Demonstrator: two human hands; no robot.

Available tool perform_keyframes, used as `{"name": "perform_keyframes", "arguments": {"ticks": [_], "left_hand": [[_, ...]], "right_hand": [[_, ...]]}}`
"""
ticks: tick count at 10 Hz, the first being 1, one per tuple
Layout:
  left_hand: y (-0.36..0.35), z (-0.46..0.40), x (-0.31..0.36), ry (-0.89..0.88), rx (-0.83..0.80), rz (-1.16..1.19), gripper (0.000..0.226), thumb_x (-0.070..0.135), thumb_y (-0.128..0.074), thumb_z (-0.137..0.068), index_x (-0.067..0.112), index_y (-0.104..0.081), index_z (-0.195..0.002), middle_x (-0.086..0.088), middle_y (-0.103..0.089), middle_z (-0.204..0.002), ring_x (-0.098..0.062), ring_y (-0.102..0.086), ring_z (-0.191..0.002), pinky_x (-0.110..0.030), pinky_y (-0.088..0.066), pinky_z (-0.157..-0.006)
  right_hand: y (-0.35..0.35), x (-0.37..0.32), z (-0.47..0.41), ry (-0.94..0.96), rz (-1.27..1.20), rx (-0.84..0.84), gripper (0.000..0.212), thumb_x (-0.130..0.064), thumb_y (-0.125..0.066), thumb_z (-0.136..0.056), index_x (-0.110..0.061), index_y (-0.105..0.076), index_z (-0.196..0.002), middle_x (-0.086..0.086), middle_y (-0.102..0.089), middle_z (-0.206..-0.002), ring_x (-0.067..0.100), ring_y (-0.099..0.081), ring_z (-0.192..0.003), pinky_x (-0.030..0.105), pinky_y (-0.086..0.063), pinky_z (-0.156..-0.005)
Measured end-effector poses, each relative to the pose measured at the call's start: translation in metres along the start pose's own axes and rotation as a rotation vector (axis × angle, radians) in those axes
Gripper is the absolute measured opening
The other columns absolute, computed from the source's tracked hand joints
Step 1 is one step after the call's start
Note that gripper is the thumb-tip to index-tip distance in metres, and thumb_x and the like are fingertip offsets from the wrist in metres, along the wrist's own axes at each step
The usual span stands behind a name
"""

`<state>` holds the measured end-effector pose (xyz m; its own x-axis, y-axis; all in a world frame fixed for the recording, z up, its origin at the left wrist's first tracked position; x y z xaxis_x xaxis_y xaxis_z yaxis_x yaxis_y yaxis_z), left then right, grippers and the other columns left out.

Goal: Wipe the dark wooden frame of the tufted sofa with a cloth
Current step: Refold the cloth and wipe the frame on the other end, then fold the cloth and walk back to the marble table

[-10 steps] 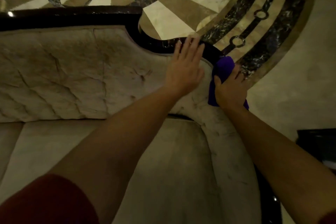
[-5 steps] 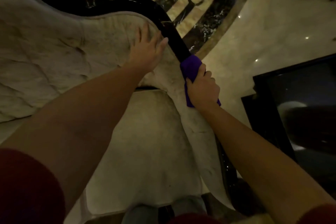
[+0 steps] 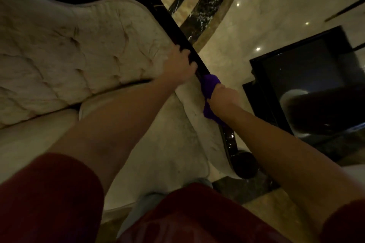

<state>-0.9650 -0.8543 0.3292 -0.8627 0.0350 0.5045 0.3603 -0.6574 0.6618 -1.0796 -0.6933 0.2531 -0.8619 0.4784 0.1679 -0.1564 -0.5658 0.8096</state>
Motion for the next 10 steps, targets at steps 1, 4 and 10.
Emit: {"name": "perform_keyframes", "arguments": {"ticks": [1, 4, 10], "left_hand": [[-0.038, 0.067, -0.02, 0.173, -0.232, 0.496, 0.053, 0.038, -0.056, -0.101, 0.01, -0.05, -0.146, -0.016, -0.048, -0.151, -0.035, -0.05, -0.134, -0.046, -0.042, -0.113], [0.062, 0.18, -0.055, -0.036, -0.216, 0.79, 0.027, 0.034, -0.049, -0.105, 0.014, -0.065, -0.111, -0.01, -0.076, -0.116, -0.02, -0.071, -0.095, -0.031, -0.054, -0.081], [0.137, 0.343, -0.073, -0.446, 0.173, 0.602, 0.024, 0.045, -0.065, -0.097, 0.023, -0.071, -0.107, 0.006, -0.076, -0.093, -0.005, -0.074, -0.085, -0.026, -0.059, -0.076]], "right_hand": [[0.007, 0.014, 0.035, -0.018, -0.026, -0.127, 0.036, -0.036, -0.053, -0.105, -0.012, -0.055, -0.132, 0.01, -0.07, -0.117, 0.03, -0.07, -0.103, 0.038, -0.053, -0.082], [0.069, 0.002, 0.164, 0.035, -0.899, 0.23, 0.03, -0.038, -0.065, -0.098, -0.016, -0.06, -0.118, 0.002, -0.066, -0.098, 0.022, -0.067, -0.09, 0.038, -0.057, -0.079], [0.179, -0.111, 0.359, 0.497, -1.052, 0.544, 0.042, -0.065, -0.068, -0.083, -0.069, -0.043, -0.116, -0.04, -0.062, -0.106, -0.011, -0.065, -0.094, 0.025, -0.061, -0.072]]}}
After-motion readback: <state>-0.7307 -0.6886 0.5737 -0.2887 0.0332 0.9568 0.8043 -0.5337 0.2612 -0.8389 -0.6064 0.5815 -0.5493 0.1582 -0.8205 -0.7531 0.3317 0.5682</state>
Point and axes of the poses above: each hand's wrist, its own z-axis away from the middle knuckle, its own y-axis out of the back of the hand, x = y × z, the point moved 9 cm from there along -z, towards the middle knuckle
